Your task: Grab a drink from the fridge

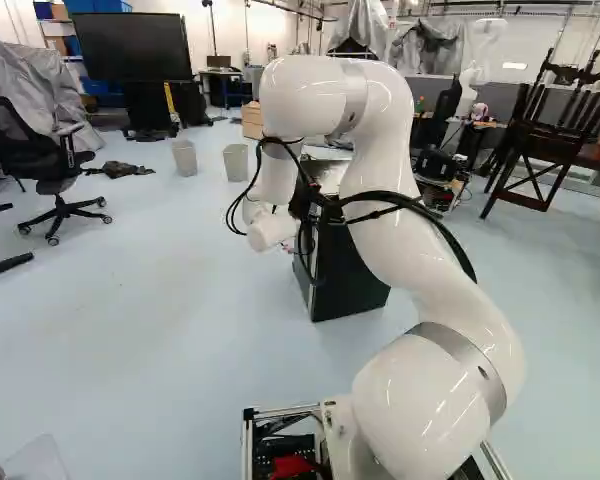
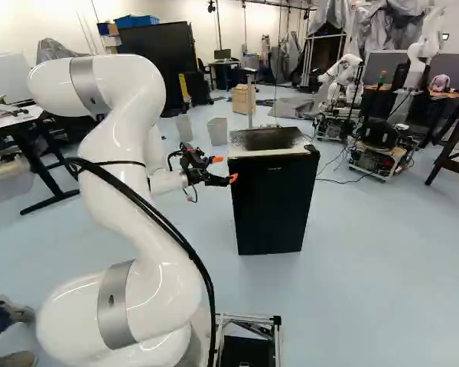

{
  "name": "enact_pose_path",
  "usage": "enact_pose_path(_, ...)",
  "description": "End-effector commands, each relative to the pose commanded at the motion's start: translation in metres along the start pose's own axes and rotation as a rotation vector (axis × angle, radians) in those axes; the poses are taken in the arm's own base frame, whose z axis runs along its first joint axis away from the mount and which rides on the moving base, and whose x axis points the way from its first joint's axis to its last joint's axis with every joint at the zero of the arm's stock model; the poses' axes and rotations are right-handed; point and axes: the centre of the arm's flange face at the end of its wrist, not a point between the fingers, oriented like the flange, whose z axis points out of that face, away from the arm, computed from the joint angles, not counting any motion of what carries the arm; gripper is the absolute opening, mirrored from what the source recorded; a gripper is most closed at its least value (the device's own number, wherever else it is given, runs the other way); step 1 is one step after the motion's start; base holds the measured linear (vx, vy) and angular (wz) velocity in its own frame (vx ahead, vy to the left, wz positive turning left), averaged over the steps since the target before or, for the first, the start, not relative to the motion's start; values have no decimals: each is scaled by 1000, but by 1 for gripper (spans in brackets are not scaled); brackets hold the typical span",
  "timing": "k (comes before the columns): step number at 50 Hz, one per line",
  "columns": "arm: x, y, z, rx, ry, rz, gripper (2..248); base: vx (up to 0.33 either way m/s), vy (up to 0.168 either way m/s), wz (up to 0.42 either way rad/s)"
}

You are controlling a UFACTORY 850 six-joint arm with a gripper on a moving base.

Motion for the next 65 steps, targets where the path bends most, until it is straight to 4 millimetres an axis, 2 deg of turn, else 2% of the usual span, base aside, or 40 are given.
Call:
enact_pose_path(38,4,9,23,-48,10,10,247,0,0,0)
enact_pose_path(65,9,34,21,-132,5,1,247,0,0,-1)
